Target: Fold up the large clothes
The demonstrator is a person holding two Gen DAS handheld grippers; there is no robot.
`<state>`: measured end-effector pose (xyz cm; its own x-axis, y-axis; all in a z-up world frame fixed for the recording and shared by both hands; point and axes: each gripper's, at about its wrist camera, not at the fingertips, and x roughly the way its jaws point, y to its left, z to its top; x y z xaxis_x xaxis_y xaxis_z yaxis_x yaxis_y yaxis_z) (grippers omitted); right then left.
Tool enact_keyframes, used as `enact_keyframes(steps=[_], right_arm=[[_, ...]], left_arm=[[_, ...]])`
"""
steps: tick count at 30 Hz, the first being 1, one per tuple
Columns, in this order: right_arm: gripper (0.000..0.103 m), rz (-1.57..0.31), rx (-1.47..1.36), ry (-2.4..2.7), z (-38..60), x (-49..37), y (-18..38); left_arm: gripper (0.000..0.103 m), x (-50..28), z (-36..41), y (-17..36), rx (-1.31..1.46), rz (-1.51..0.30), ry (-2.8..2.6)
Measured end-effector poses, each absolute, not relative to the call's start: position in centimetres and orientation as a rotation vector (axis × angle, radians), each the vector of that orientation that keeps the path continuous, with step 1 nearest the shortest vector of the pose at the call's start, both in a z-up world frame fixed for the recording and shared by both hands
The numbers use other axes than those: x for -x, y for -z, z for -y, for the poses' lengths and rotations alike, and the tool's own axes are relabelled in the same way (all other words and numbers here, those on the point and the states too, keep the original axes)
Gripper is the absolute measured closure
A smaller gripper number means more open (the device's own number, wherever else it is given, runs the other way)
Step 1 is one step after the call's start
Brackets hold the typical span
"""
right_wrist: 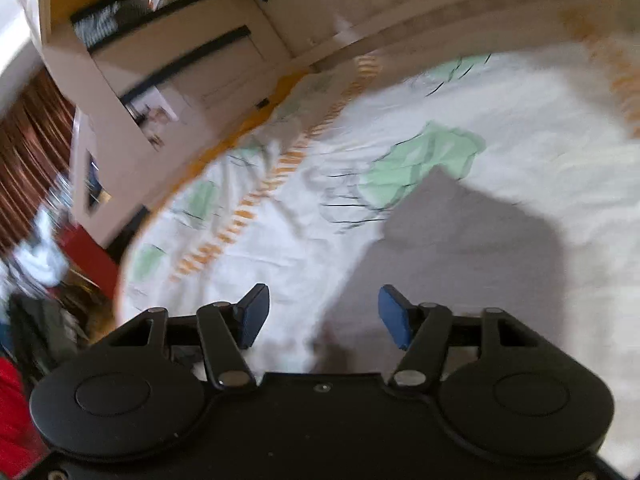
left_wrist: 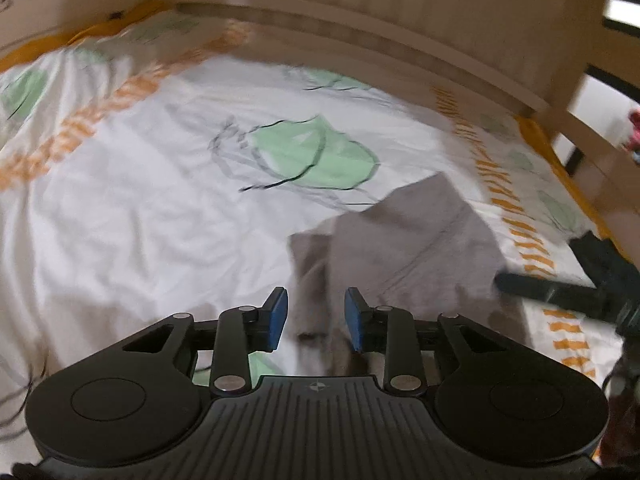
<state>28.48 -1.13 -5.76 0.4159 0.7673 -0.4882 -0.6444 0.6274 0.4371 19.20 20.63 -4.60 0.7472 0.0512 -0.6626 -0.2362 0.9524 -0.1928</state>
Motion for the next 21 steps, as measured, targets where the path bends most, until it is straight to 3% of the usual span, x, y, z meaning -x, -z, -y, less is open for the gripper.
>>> enact_keyframes(steps=[6, 9, 12, 15, 18, 21], right_arm=[[0.06, -0.819, -0.045, -0.918, -0.4, -25.7, 10.6], [0.06, -0.864, 0.013, -0.941, -2.1, -24.1, 13.9], [0.056, -0.848, -0.017, -0.969, -2.4, -23.7, 13.7], [0.06, -0.86, -0.048, -0.97, -2.0, -24.3, 13.5], [0.061, -0.868, -0.079, -0.967, -1.7, -24.6, 13.7], [0.061, -0.855, -0.071, -0.966, -1.8, -24.2, 13.7]], left_arm=[[0.072, -22.6, -17.3, 5.1, 0.199, -0.738, -0.042], [0.072, -24.3, -15.9, 5.5, 0.177, -0.755, 0.005], [0.071, -26.4, -14.5, 5.4, 0.17, -0.749, 0.057], [0.06, -28.7, -13.7, 5.4, 0.192, -0.718, 0.073], [0.059, -31.2, -13.9, 7.3, 0.199, -0.764, 0.025], [0.046, -32.5, -15.5, 10.7, 0.234, -0.846, 0.003]])
